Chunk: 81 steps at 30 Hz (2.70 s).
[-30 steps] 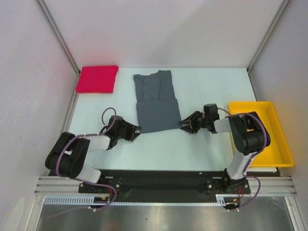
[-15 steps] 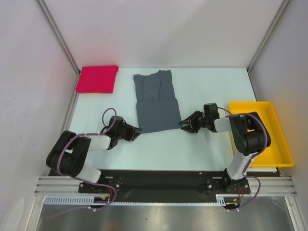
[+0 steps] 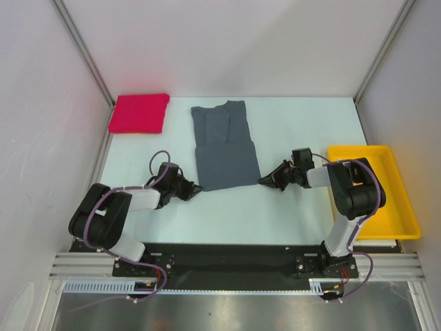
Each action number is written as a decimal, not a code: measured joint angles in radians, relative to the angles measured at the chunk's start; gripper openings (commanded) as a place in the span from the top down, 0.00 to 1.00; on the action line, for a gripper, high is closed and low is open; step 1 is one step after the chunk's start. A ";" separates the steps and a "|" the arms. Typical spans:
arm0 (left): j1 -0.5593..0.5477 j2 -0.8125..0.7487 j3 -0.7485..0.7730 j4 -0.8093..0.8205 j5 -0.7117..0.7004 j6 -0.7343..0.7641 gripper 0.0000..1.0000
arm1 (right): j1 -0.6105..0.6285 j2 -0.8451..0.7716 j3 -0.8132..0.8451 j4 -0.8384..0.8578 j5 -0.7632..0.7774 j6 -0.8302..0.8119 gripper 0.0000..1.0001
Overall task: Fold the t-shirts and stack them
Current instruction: Fold the tshirt
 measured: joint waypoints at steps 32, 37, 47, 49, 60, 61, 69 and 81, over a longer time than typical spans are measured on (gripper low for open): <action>0.004 -0.122 -0.099 -0.019 0.020 0.092 1.00 | 0.074 -0.169 -0.179 0.051 0.026 0.037 0.59; 0.004 -0.112 -0.085 -0.029 0.026 0.103 1.00 | 0.069 -0.133 -0.175 0.098 0.010 0.070 0.67; 0.004 -0.119 -0.082 -0.043 0.029 0.119 1.00 | 0.054 -0.089 -0.173 0.135 -0.005 0.060 1.00; 0.003 -0.137 -0.082 -0.064 0.029 0.127 1.00 | 0.051 -0.097 -0.173 0.119 -0.005 0.050 1.00; -0.064 -0.442 -0.189 -0.201 0.026 0.145 1.00 | 0.139 -0.372 -0.262 -0.109 0.075 -0.042 1.00; -0.079 -0.485 -0.201 -0.226 0.020 0.145 1.00 | 0.153 -0.412 -0.279 -0.130 0.084 -0.045 1.00; -0.148 -0.916 -0.283 -0.466 -0.008 0.129 0.99 | 0.261 -0.754 -0.403 -0.306 0.147 -0.032 1.00; -0.167 -1.020 -0.176 -0.763 -0.017 0.175 1.00 | 0.357 -0.928 -0.348 -0.557 0.197 -0.039 1.00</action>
